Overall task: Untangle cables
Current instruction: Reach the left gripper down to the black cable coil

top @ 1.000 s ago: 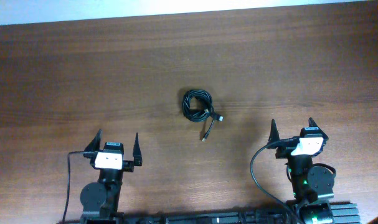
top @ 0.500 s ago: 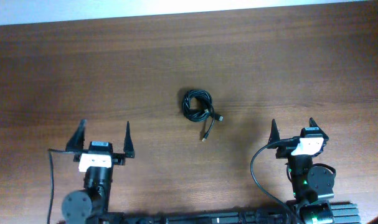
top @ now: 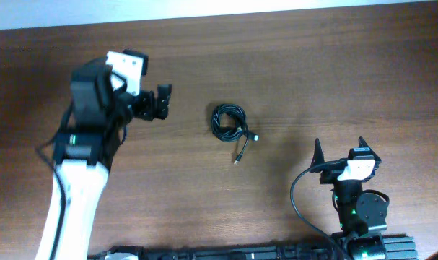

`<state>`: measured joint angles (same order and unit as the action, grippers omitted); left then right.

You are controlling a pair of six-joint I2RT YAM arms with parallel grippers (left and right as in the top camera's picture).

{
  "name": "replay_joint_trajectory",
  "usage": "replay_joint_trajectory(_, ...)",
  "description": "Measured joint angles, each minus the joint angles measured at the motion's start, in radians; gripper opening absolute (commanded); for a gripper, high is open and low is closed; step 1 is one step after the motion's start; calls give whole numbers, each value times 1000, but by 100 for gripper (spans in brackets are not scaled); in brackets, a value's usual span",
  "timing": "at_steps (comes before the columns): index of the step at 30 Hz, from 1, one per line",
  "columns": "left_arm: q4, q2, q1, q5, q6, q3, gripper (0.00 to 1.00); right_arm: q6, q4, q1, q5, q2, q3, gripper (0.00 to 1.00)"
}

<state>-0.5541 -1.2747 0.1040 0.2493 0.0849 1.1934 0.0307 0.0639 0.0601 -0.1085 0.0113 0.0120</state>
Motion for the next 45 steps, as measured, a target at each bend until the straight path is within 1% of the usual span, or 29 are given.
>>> replay_joint_trajectory(1,-45,-84,21,13,-12,66,99,-1,0,0,0,0,0,98)
replay_joint_trajectory(2,-64,-132,44,19,-23,93,99,-1,0,0,0,0,0,99)
replay_joint_trajectory(5,-46,-241,153,33,-40,112,99,-1,0,0,0,0,0,99)
replay_joint_trajectory(6,-9,-273,189,34,-43,112,99,-2,0,0,0,0,0,99)
replay_joint_trajectory(9,4,-332,261,37,-45,113,99,-1,0,0,0,0,0,99)
replay_joint_trajectory(11,11,-361,298,39,-45,112,73,-1,0,0,0,0,0,98)
replay_joint_trajectory(12,28,-369,303,40,-46,113,66,-1,0,0,0,0,0,99)
replay_joint_trajectory(14,40,-401,304,40,-61,116,56,-1,0,0,0,0,0,99)
replay_joint_trajectory(15,40,-426,303,40,-81,116,54,-1,0,0,0,0,0,98)
replay_joint_trajectory(18,40,-522,304,31,-179,116,51,-1,0,0,0,0,0,99)
replay_joint_trajectory(21,34,-612,304,-25,-336,116,47,-1,0,0,0,0,0,98)
replay_joint_trajectory(24,-25,-666,304,-81,-447,119,48,-1,0,0,0,0,0,98)
replay_joint_trajectory(26,-68,-693,311,-96,-475,121,48,-1,0,0,0,0,0,98)
replay_joint_trajectory(30,-71,-738,369,-106,-497,126,44,-1,0,0,0,0,0,99)
replay_joint_trajectory(31,-67,-740,383,-120,-497,127,35,-1,0,0,0,0,0,99)
replay_joint_trajectory(33,-66,-742,395,-154,-499,128,3,-2,0,0,0,0,0,99)
replay_joint_trajectory(34,-58,-743,396,-161,-503,128,0,-1,0,0,0,0,0,99)
replay_joint_trajectory(36,-55,-745,395,-164,-505,132,0,0,0,0,0,0,0,99)
replay_joint_trajectory(38,-72,-745,395,-174,-484,137,0,-1,0,0,0,0,0,99)
replay_joint_trajectory(39,-114,-745,393,-186,-449,150,0,-1,0,0,0,0,0,99)
replay_joint_trajectory(41,-224,-743,377,-237,-316,183,0,-1,0,0,0,0,0,99)
replay_joint_trajectory(43,-318,-723,364,-280,-54,193,0,0,0,0,0,0,0,99)
replay_joint_trajectory(44,-363,-713,361,-297,142,193,0,-2,0,0,0,0,0,99)
replay_joint_trajectory(45,-365,-711,361,-302,217,193,0,0,0,0,0,0,0,99)
